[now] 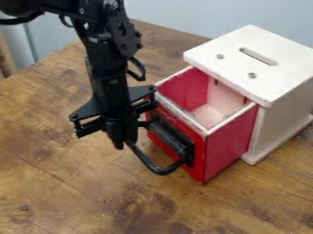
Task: Open the drawer
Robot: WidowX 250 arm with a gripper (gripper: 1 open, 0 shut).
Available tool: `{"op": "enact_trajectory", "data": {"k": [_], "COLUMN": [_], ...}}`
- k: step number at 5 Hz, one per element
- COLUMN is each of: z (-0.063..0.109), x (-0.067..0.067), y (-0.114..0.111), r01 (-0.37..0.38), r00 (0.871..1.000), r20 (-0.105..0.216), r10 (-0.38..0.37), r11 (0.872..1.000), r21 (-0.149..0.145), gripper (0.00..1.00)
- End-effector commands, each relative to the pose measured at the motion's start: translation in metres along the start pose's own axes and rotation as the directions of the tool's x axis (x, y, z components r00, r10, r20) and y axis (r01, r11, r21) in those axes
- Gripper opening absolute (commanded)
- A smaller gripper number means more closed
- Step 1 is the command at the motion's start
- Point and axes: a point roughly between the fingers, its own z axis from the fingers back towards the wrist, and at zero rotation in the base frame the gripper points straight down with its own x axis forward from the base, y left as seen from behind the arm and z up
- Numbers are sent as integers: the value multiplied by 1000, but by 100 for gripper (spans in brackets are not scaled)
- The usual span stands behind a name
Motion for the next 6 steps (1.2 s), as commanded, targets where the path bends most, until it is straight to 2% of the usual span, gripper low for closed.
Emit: {"op": "enact_trajectory", "data": {"k": [1, 2, 3, 4, 5, 6], "z": [35, 43, 60, 79, 99, 113], "x": [2, 2, 6, 14, 7, -5], "y": [-5, -8, -14, -17, 0, 13], "r01": [29, 49, 77, 141, 134, 141], "r00": [987, 968, 974, 985, 991, 989], "r20": [163, 247, 202, 71, 0, 48], "r10": [-14, -51, -105, -155, -135, -139], "r11": [996, 999, 986, 976, 989, 990], "r21": [-88, 15, 145, 167, 68, -32], "gripper": [100, 100, 100, 100, 100, 100]}}
